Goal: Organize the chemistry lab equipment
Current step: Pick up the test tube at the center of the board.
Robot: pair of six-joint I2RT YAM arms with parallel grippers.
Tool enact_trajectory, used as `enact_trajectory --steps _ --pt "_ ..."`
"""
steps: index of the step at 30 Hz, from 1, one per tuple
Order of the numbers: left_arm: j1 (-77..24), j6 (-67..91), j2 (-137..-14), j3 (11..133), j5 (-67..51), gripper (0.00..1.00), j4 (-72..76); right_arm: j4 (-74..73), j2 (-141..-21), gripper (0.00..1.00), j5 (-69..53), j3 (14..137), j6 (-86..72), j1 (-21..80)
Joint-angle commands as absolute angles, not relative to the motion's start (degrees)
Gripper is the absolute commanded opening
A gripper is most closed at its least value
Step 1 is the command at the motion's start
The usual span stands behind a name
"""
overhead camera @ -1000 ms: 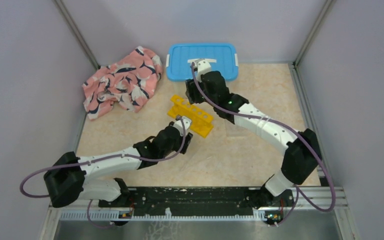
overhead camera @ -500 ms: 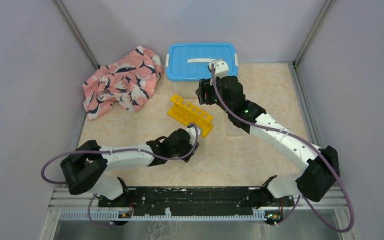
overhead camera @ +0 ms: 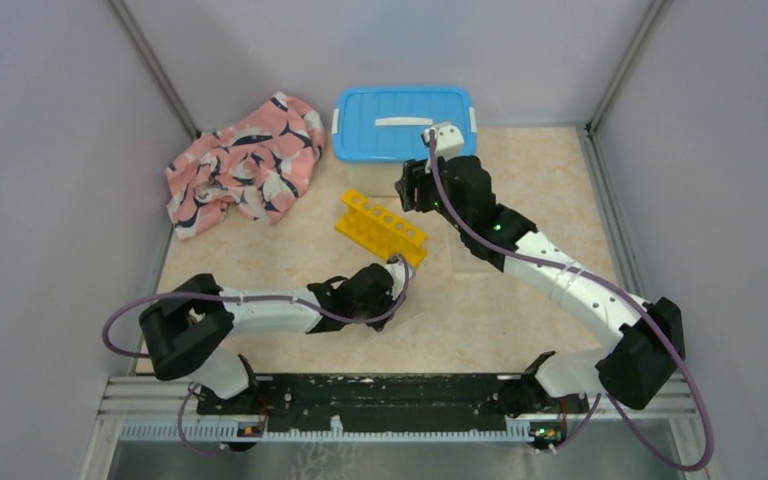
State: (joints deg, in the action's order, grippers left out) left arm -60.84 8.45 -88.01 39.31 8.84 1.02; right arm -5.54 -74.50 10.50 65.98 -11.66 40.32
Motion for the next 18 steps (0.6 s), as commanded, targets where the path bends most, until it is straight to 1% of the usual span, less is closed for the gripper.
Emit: enact_trajectory --steps 1,2,4,5,7,9,12,18 --pt "-61.9 10.3 -90.5 41.7 11.1 0.47 -0.5 -2.5 -71.5 0.55 11.1 66.1 -12.0 39.9" --pt "-62.1 10.6 -91.1 41.9 11.7 0.46 -1.4 -2.5 -71.3 0.55 11.2 65.9 -12.0 39.9" --pt "-62.2 11.2 -92.2 42.2 12.4 0.37 -2.2 -2.4 -70.9 0.55 11.3 65.7 -12.1 39.7" --pt "-62.3 11.4 -92.7 42.4 12.5 0.31 -2.5 -2.4 -70.6 0.55 11.5 65.6 -12.1 39.7" --pt "-62.5 12.1 -93.7 42.6 13.0 0.14 -3.3 -2.3 -70.2 0.55 11.7 65.2 -12.3 39.7" --pt "-62.6 12.8 -94.5 42.7 13.5 0.07 -4.2 -2.4 -69.8 0.55 11.7 65.0 -12.4 39.6" --pt "-62.8 13.8 -94.9 42.5 13.5 0.0 -4.7 -2.5 -69.4 0.55 11.8 64.4 -12.6 39.6" --pt "-63.7 15.9 -93.3 44.0 15.0 0.0 -8.8 -2.6 -68.2 0.55 12.1 63.7 -12.9 39.6"
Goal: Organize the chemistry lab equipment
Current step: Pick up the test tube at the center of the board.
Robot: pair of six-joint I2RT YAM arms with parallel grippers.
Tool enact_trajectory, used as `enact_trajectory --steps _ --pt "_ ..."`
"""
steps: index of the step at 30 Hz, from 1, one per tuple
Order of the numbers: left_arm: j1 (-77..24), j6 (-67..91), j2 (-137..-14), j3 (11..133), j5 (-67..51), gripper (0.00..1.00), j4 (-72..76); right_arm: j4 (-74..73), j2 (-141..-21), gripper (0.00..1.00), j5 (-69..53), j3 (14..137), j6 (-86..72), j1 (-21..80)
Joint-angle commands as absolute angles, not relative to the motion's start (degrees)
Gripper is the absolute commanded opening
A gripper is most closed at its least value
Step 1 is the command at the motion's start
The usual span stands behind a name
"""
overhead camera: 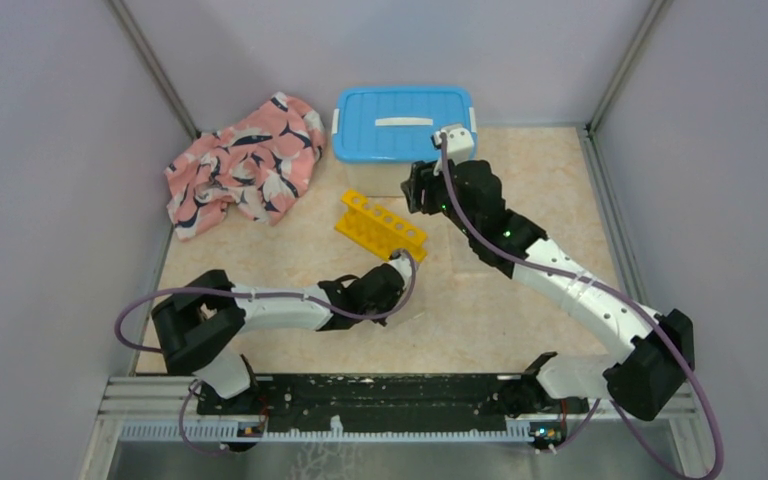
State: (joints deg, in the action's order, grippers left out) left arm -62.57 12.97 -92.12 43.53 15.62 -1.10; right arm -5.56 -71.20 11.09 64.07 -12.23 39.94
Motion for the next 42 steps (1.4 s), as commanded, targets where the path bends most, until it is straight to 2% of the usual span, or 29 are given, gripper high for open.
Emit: enact_trajectory --steps 1,10,20,31,42 --pt "-63.9 16.5 -92.6 44.7 15.3 0.0 -10.0 -2.7 -68.0 0.55 12.2 63.7 -12.9 39.6" --pt "-66.2 25.1 -83.6 54.1 23.8 0.0 -22.3 -3.0 -64.6 0.55 13.1 61.6 -14.3 39.6" --pt "-66.6 36.7 -81.8 67.6 42.7 0.0 -28.2 -0.5 -56.0 0.55 18.2 56.0 -18.6 39.6" --pt "-66.5 42.0 -82.7 78.0 57.7 0.0 -23.3 3.9 -47.6 0.54 19.3 49.4 -23.7 39.2" --pt "-62.9 47.8 -83.5 80.8 57.3 0.0 -14.3 20.9 -46.6 0.53 12.4 38.2 -27.4 39.2"
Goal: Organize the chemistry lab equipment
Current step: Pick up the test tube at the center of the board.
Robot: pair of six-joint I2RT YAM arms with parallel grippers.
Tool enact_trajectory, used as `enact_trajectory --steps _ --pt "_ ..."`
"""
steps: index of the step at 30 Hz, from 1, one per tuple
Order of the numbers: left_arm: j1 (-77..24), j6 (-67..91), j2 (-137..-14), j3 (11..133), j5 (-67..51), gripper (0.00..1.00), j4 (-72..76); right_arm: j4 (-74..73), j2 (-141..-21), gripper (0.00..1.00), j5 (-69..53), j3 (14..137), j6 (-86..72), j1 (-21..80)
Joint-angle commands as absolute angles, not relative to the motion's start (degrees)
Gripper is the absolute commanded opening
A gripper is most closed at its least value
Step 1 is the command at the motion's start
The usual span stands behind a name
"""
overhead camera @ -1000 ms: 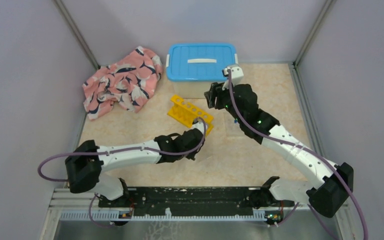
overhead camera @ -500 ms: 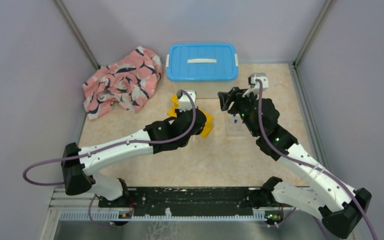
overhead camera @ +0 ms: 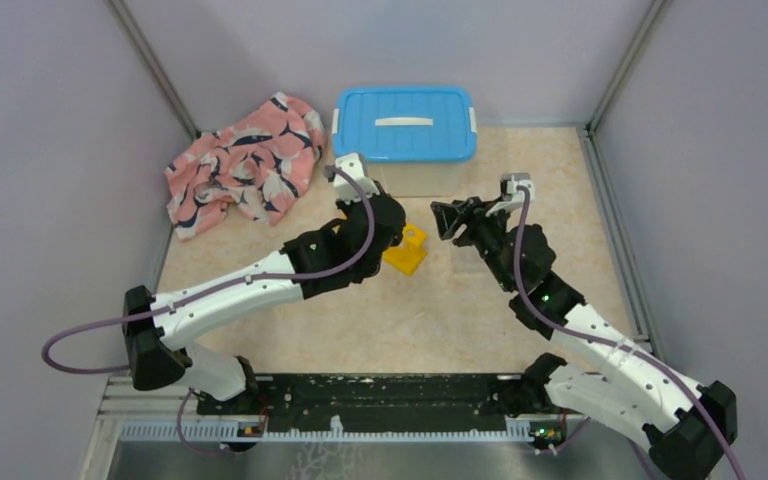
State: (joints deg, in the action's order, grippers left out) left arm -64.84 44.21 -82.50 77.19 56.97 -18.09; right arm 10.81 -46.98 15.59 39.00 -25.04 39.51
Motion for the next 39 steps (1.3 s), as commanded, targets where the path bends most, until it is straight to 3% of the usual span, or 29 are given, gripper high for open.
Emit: enact_trajectory --steps 1,16,28,39 --pt "-62.4 48.3 -83.9 81.6 56.7 0.0 -14.1 21.9 -46.7 0.53 11.8 37.7 -27.9 39.1" --pt "-51.2 61.0 -86.6 81.5 40.5 0.0 -12.1 29.8 -51.1 0.53 2.7 36.1 -35.9 37.0" --pt "-49.0 63.4 -87.5 81.2 36.0 0.0 -11.1 34.7 -57.5 0.52 0.3 36.6 -38.7 36.6" --pt "-48.7 64.5 -87.6 80.4 34.6 0.0 -10.1 37.3 -60.5 0.41 -1.5 36.7 -40.1 36.2"
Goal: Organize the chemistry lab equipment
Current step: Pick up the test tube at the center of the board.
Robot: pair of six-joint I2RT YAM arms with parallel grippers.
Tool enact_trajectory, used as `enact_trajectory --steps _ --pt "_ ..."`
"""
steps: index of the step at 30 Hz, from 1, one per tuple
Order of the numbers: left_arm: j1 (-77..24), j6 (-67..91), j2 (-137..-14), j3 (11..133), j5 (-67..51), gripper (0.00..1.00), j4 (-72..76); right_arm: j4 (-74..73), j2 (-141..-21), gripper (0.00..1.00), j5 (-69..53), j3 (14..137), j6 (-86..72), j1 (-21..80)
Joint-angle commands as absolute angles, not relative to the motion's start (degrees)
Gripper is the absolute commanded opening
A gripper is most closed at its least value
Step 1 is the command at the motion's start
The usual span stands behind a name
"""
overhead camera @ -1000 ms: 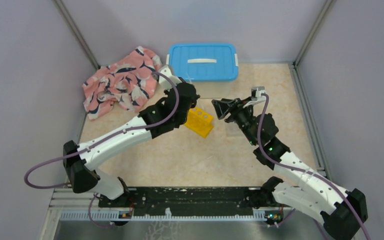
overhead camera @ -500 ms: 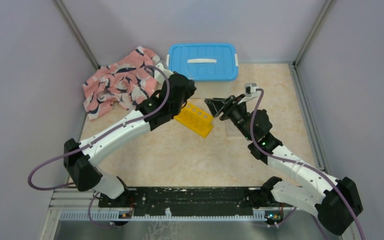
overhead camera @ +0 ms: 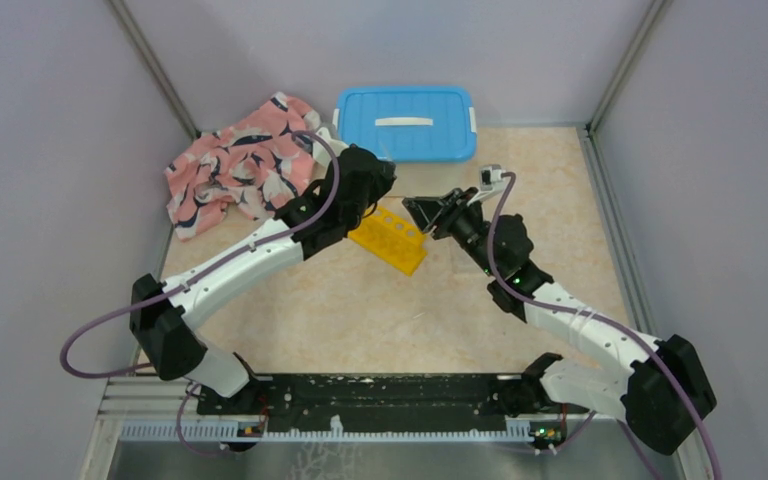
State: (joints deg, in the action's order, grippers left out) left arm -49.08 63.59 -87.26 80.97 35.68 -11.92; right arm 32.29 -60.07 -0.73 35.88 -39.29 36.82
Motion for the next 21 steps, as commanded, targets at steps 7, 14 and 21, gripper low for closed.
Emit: enact_trajectory --steps 7,14,21 --pt "-48.7 64.9 -87.5 79.8 34.1 0.0 -9.7 37.9 -61.3 0.29 -1.2 36.7 -40.7 36.0" --pt "-48.6 65.5 -87.4 79.2 33.9 0.0 -9.4 37.8 -62.0 0.23 -0.9 36.7 -41.2 35.9" --pt "-48.6 65.3 -86.0 76.6 33.4 0.01 -7.6 35.9 -61.9 0.12 -0.5 37.2 -40.8 35.5"
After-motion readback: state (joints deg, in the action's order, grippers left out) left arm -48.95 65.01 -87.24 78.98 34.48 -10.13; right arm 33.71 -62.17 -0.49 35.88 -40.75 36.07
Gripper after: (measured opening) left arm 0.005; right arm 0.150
